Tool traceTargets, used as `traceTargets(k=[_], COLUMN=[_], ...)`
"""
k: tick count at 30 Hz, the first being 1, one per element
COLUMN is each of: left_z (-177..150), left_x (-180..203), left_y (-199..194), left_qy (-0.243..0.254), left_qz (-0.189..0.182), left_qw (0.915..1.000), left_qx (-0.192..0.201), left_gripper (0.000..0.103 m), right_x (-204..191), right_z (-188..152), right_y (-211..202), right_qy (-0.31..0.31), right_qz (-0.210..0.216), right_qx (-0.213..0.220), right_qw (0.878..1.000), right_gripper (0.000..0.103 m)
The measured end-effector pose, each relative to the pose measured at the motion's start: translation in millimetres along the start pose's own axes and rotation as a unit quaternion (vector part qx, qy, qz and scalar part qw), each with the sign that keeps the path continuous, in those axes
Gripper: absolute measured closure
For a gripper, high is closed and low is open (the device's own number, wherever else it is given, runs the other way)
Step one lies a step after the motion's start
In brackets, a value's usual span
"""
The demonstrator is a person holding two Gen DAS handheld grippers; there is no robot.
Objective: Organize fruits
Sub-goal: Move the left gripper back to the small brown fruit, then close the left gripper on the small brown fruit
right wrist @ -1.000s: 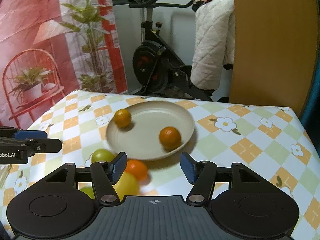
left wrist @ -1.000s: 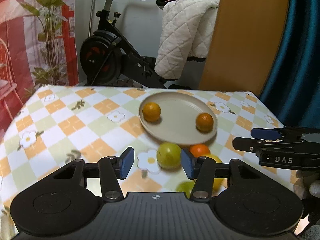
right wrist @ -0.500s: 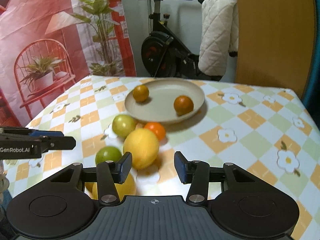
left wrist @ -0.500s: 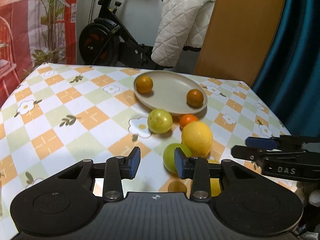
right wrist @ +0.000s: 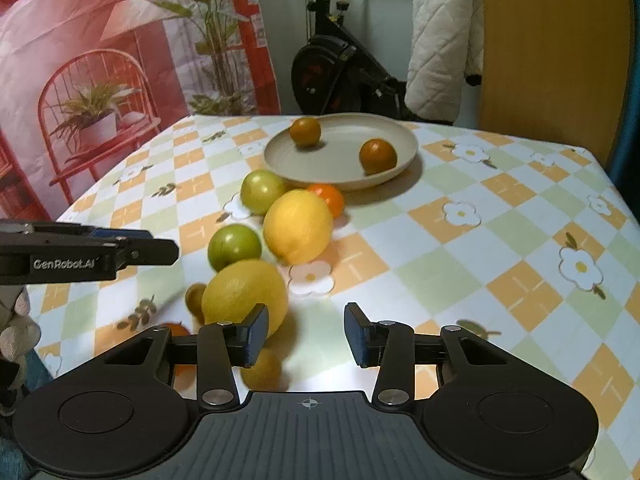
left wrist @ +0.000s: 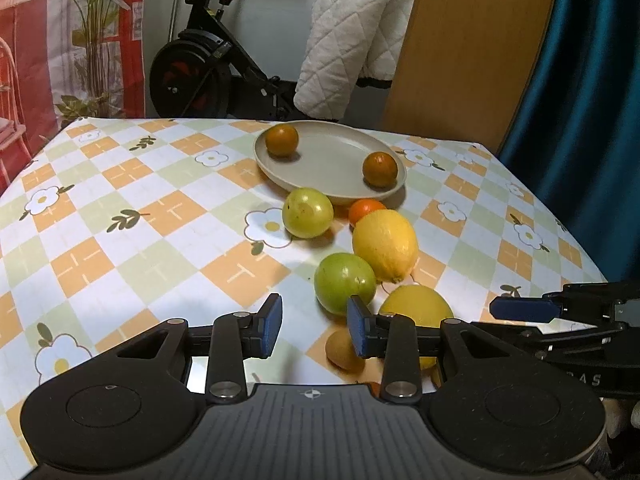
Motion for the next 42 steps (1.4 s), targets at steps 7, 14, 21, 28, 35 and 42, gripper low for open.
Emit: traceTargets(k=[7, 14, 21, 28, 35, 42], left_z=[-3, -4, -6, -11, -12, -15], left_x=[-2, -5, -4, -1, -1, 4], left_y=[-1, 1, 4, 8, 9, 19], left_qy=[0.001, 0.000, 0.005, 0.014, 0.009, 0.013], left_qz=[0.002, 0.003, 0.000, -0.008, -0.023, -0.035], left_qw=[1.0000, 1.0000, 1.0000, 0.9996, 0.9992, 0.9980], left_qx=[0.001, 0.002, -0.006, -0.022, -0.031, -0.052], left_gripper=[0.065, 0.065, 0.065, 0.065, 0.066, 0.066], right_x=[-7, -16, -25, -25, -10, 10], right_z=[-6, -10, -9, -10, -9, -12], right_y=[3, 11, 15, 14, 9, 15], right_qy=[-0.003, -0.010, -0.023, -0.025, -0.017, 0.008], right_qz=[0.013, 0.032, 0.046, 0.050, 0.014, -0.023], right_qx=[-0.016, -0.028, -0.037, -0.037, -0.036, -0.030], right_qw=[1.000, 0.999, 0.998, 0.998, 0.999, 0.999], right_gripper=[0.065, 0.068, 0.076, 0.081, 0.081, 0.081])
Point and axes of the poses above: each gripper's, at about its wrist camera, not at the fingertips, and y roughly the way its jaws point, x to its right, z to its top, the point moved 2 cm from there along y, roughly the way its jaws point, and after that the axes turned 12 degrees about -y, right-handed, at the moved point
